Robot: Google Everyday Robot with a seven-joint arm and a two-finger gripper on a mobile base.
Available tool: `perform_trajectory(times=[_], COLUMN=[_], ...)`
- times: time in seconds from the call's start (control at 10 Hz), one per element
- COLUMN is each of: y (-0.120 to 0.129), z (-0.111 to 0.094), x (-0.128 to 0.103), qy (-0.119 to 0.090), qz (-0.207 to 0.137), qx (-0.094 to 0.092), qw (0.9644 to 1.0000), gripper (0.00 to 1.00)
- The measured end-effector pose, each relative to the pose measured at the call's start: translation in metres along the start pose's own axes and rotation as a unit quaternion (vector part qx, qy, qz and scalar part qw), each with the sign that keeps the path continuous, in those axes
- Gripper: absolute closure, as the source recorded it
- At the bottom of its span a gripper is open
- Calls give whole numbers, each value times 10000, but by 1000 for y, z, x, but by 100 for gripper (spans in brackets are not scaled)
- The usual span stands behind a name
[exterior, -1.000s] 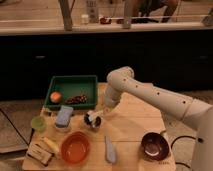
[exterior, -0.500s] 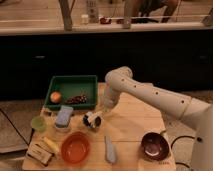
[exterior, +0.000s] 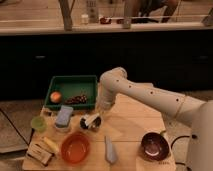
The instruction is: Place brush in metal cup
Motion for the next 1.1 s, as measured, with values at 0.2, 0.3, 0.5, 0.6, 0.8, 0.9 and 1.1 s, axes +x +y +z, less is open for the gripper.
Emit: perform_trajectory(times=[0.2, 0.3, 0.5, 0.6, 0.8, 0.9, 1.1], y=[1, 2, 3, 2, 2, 2, 2], z=[3, 4, 7, 8, 10, 10, 10], x=[-5, -7, -10, -12, -12, -12, -12], qy=[-3, -3, -32, -51, -70, -77, -87], qz=[-61, -83, -80, -82, -79, -77, -85], qx=[-88, -128, -170, -185, -201, -205, -206], qw=[9999, 9999, 9998, 9998, 9997, 9997, 9997], gripper=[100, 100, 90, 80, 60, 50, 29])
